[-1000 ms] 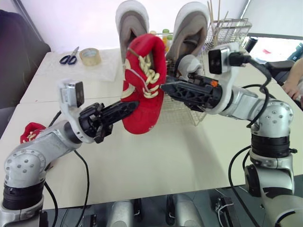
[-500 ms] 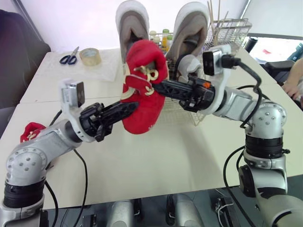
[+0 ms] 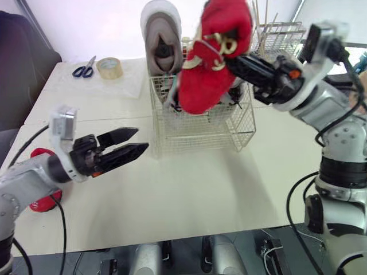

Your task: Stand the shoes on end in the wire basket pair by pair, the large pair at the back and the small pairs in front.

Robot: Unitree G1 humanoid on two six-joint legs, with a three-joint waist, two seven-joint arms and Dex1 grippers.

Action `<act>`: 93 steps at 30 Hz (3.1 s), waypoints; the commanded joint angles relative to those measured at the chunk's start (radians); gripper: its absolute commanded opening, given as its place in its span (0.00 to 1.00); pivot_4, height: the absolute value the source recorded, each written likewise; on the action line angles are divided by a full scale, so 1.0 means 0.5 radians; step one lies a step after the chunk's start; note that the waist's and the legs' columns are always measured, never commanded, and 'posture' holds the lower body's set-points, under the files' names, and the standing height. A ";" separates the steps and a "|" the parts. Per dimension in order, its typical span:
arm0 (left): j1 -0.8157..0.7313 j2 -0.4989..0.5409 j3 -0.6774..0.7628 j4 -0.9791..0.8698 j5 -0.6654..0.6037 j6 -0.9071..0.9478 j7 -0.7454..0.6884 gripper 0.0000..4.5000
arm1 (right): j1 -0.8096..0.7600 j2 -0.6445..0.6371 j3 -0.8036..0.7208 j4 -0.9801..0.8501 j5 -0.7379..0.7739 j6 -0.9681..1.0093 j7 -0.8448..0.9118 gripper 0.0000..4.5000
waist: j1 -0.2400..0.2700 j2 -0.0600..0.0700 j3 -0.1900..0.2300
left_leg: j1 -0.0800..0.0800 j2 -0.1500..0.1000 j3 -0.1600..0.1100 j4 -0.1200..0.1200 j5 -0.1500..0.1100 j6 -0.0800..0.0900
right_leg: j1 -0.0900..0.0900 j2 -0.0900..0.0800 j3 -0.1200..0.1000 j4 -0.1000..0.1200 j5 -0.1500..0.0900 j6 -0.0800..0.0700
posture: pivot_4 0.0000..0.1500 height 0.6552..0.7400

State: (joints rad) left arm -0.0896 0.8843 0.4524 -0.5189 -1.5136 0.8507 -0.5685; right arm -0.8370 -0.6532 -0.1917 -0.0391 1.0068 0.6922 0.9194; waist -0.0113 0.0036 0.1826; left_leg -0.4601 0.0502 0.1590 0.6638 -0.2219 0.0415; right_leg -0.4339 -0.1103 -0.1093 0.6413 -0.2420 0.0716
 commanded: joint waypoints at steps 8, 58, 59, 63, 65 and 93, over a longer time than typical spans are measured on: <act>-0.077 -0.065 -0.094 -0.063 -0.051 -0.032 0.053 0.99 | -0.034 -0.023 0.068 0.518 -0.450 -0.452 0.597 0.04 | -0.005 0.000 0.000 | 0.000 0.001 0.000 -0.003 0.006 -0.010 | -0.001 0.001 0.000 0.000 0.001 0.002 | 1.00 1.00; -0.143 -0.169 -0.190 0.009 0.055 -0.036 0.123 1.00 | 0.124 0.104 0.072 1.493 -1.164 -1.315 0.853 0.64 | -0.011 -0.005 -0.004 | 0.033 -0.001 0.002 -0.016 -0.001 0.000 | 0.021 -0.013 0.002 -0.021 0.002 -0.008 | 1.00 1.00; -0.135 -0.170 -0.188 0.006 0.056 -0.036 0.124 1.00 | 0.140 0.082 0.055 1.438 -1.149 -1.291 0.839 0.64 | -0.006 -0.005 -0.004 | 0.033 -0.002 0.003 -0.018 -0.001 0.000 | 0.020 -0.014 0.002 -0.021 0.002 -0.008 | 1.00 1.00; -0.126 -0.171 -0.186 0.008 0.058 -0.039 0.123 1.00 | 0.240 0.021 0.005 1.145 -1.060 -1.103 0.787 0.64 | 0.003 -0.005 -0.004 | 0.032 -0.004 0.004 -0.026 0.001 -0.003 | 0.016 -0.017 0.002 -0.024 0.002 -0.009 | 1.00 1.00; -0.127 -0.171 -0.188 0.017 0.065 -0.040 0.118 1.00 | 0.312 -0.002 -0.013 0.977 -1.018 -0.999 0.757 0.64 | -0.001 -0.005 -0.003 | 0.031 -0.004 0.004 -0.029 0.001 -0.004 | 0.014 -0.017 0.002 -0.025 0.002 -0.009 | 1.00 1.00; 0.454 0.637 1.292 1.004 0.545 0.301 0.225 1.00 | -0.439 -0.259 0.021 -0.187 -0.056 0.603 0.253 0.99 | -0.051 -0.001 0.004 | 0.000 0.000 0.004 -0.042 0.007 -0.014 | -0.021 -0.013 -0.015 -0.022 0.009 -0.005 | 1.00 1.00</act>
State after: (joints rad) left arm 0.1086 1.1928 1.0134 -0.0763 -1.3464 0.9890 -0.4155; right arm -1.0291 -0.7850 -0.2084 -0.0772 0.9489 0.9721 1.0220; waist -0.0370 0.0030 0.1845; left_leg -0.4603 0.0501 0.1612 0.6431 -0.2181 0.0341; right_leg -0.4441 -0.1171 -0.1170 0.6297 -0.2377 0.0692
